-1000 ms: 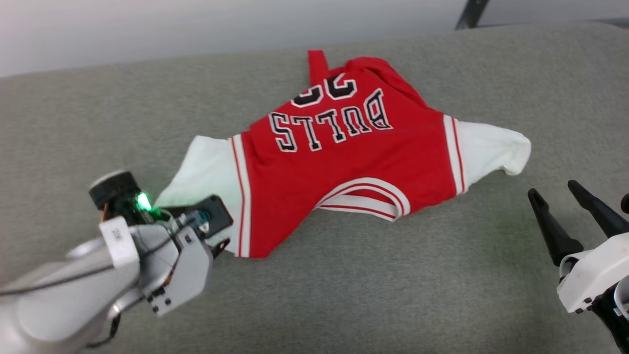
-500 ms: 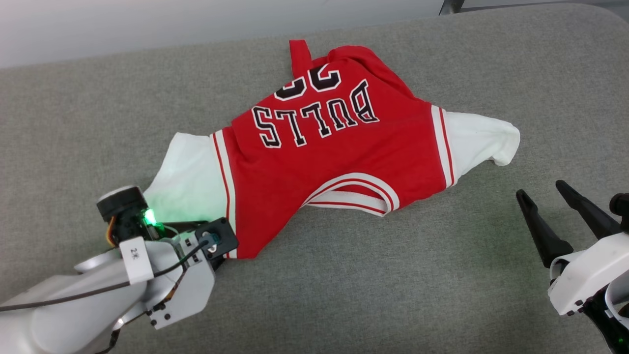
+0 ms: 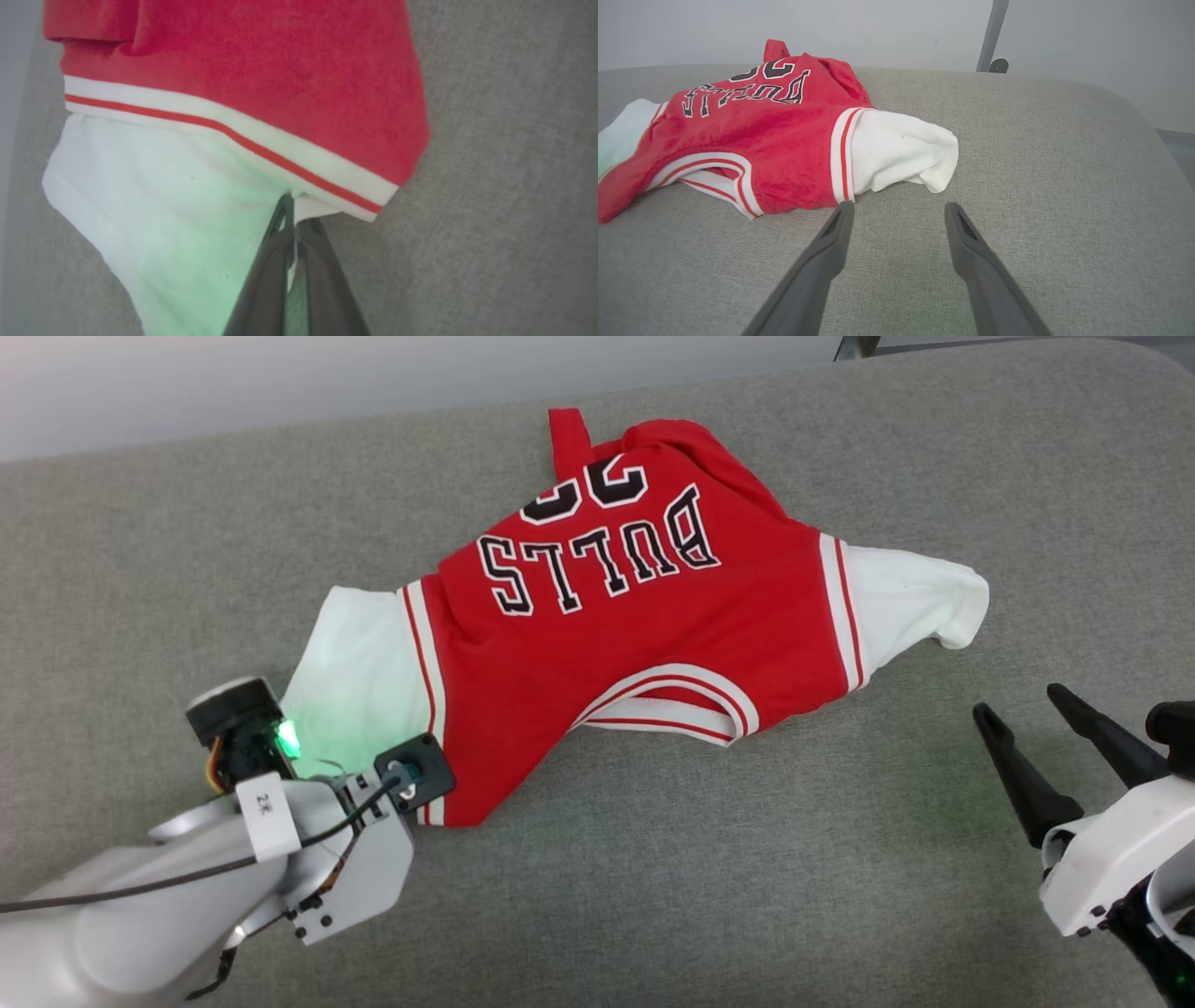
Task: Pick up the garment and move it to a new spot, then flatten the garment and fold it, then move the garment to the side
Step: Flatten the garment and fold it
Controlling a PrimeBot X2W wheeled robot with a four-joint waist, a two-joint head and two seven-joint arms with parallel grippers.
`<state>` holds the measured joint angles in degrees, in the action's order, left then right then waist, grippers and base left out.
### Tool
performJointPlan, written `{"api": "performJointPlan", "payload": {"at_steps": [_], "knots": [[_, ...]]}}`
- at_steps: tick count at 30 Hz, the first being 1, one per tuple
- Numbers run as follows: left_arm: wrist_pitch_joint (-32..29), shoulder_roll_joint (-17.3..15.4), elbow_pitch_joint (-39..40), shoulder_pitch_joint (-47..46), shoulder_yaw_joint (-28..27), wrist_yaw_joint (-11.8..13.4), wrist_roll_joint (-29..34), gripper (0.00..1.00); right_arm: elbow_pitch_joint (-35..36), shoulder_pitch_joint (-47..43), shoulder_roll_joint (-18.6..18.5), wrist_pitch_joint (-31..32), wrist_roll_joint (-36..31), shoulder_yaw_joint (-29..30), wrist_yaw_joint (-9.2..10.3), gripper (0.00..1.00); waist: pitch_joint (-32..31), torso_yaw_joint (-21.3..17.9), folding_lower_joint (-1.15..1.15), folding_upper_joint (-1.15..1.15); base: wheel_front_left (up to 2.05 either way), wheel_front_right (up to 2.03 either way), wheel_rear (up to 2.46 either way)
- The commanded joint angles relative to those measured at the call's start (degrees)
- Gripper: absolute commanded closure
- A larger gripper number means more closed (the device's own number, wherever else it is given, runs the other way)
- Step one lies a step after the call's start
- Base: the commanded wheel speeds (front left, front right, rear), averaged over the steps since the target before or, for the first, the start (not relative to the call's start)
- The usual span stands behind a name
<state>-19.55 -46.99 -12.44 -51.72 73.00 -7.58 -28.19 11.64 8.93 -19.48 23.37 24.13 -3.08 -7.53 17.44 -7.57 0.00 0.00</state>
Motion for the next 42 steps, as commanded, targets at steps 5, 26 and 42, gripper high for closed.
{"api": "performJointPlan", "payload": {"at_steps": [5, 26, 42], "knots": [[0.39, 0.47, -1.74, 0.13, 0.7, 0.2, -1.07, 1.0, -1.18, 3.54, -3.36, 2.55, 0.84, -2.45, 0.08, 0.0, 0.7, 0.83, 0.0, 0.0, 0.0, 0.0, 0.0], [1.38, 3.58, -2.65, -1.68, 0.96, 0.26, -1.08, 1.0, -20.12, 22.91, -9.73, 8.41, 10.34, -19.26, 0.08, 0.0, 4.82, 4.75, 0.0, 0.0, 0.0, 0.0, 0.0], [3.08, 4.51, -3.71, -2.38, 0.92, 0.26, -3.18, 1.0, -27.6, 27.7, -11.2, 5.5, 15.35, -25.35, 0.09, 1.0, 4.43, 5.04, 0.0, 0.0, 0.0, 0.0, 0.0]]}}
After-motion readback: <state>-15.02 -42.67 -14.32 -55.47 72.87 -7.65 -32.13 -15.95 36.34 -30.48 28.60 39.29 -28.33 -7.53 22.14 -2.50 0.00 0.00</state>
